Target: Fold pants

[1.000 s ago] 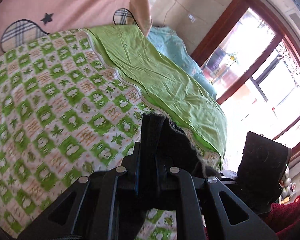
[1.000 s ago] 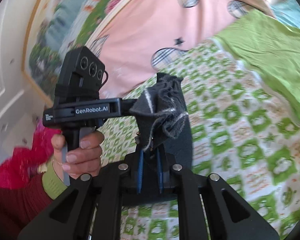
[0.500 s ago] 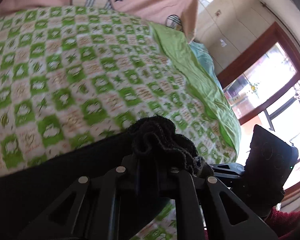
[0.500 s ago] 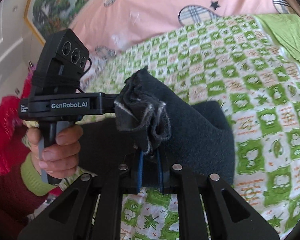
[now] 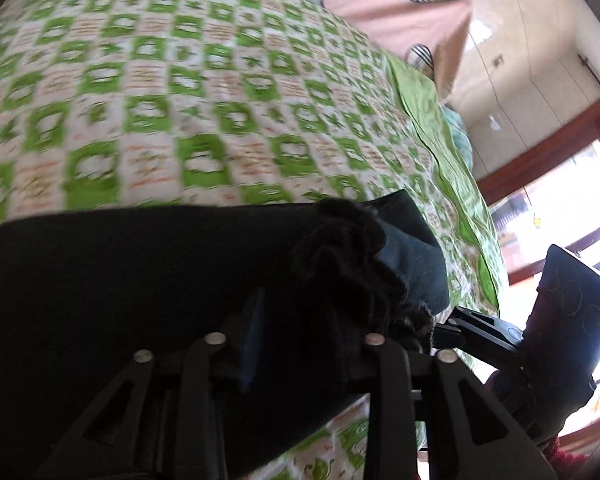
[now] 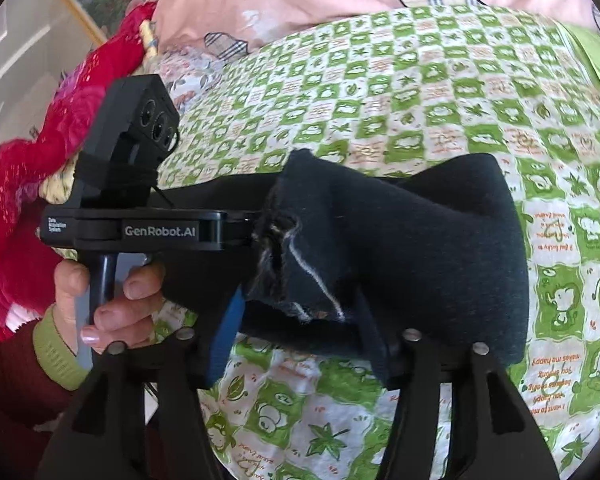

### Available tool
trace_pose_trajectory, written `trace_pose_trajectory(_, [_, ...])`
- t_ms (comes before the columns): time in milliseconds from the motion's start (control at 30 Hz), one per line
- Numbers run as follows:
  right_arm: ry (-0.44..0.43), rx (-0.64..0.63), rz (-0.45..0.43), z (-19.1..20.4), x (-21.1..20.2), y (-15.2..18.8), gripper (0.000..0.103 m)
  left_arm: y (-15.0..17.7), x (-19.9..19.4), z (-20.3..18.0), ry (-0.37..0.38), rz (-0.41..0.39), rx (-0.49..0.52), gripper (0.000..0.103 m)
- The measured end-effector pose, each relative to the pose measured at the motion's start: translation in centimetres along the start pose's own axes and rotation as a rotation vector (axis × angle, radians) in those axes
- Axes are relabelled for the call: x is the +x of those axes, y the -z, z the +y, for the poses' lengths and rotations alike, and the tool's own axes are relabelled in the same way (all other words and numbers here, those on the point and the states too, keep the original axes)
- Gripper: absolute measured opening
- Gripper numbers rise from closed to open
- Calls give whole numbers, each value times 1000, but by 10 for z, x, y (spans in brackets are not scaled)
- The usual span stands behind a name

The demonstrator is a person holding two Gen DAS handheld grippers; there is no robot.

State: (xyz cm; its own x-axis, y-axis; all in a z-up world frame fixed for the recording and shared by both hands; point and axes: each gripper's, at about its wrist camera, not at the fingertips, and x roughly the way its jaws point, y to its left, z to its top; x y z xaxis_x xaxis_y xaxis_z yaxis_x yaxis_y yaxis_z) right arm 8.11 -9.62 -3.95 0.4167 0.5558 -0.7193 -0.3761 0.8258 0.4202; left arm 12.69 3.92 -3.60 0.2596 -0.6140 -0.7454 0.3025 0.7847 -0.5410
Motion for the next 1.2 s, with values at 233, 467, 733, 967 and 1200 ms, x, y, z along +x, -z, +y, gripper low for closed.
trace_pose_trajectory(233, [-43, 2, -4, 8, -4, -3, 59, 25, -35, 16, -14, -66, -83, 49])
trace_pose_trajectory(467, [-76, -35, -8, 25, -6, -6, 59, 49, -68, 33, -41, -129, -165, 49])
trace_pose_trajectory(733, [-103, -90, -5, 45, 0, -17, 59, 73, -102, 55, -105, -202, -259, 57])
trace_pose_trajectory(967, [-121, -138, 17, 61, 15, -28, 59, 105, -137, 68, -213, -294, -323, 63])
trace_pose_trajectory(1200, [-149, -200, 83, 86, 42, -41, 60, 150, -173, 88, -276, -384, -439, 74])
